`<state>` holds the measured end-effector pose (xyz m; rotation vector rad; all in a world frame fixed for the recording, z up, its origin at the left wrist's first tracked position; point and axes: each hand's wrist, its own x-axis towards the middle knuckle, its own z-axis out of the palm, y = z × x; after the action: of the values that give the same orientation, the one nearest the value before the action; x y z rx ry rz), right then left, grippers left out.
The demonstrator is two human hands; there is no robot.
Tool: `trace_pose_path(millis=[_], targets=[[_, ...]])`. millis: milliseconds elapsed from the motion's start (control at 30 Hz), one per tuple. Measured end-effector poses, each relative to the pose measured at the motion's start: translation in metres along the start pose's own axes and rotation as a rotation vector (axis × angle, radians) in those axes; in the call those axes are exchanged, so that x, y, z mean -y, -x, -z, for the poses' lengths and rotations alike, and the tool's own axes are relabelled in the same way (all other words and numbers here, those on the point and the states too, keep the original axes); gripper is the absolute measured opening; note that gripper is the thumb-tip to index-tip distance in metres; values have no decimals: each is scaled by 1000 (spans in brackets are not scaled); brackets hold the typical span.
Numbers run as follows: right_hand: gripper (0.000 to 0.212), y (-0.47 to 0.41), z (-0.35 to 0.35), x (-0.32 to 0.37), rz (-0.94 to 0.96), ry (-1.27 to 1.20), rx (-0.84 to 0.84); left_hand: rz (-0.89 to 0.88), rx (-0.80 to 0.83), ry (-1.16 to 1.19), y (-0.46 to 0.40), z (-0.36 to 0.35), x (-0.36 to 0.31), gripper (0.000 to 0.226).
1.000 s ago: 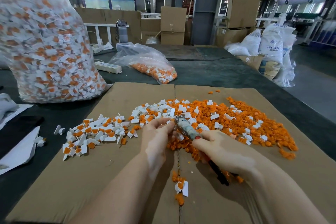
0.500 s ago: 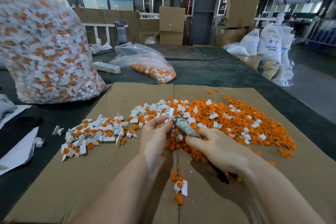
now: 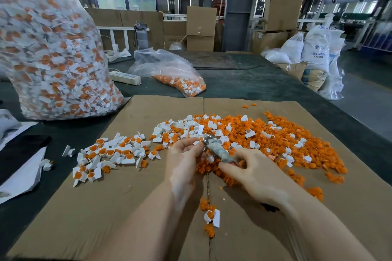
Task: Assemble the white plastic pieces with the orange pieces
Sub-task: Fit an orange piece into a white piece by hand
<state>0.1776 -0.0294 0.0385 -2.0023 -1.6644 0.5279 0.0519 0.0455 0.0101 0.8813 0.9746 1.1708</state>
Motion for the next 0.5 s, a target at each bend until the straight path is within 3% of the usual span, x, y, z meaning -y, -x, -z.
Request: trace_pose_path(millis=[100, 267, 367, 500], targets=[[36, -2, 4, -14, -45, 26, -119, -58, 8, -116, -1, 9, 4, 11], [42, -17, 13, -50, -168, 376, -367, -274, 75, -520, 0, 23, 13, 24], [48, -25, 13, -66, -217, 533, -374, -334, 74, -626, 0, 23, 18, 24], [58, -24, 10, -67, -266, 709, -327, -343, 36, -601, -2, 24, 21, 13]])
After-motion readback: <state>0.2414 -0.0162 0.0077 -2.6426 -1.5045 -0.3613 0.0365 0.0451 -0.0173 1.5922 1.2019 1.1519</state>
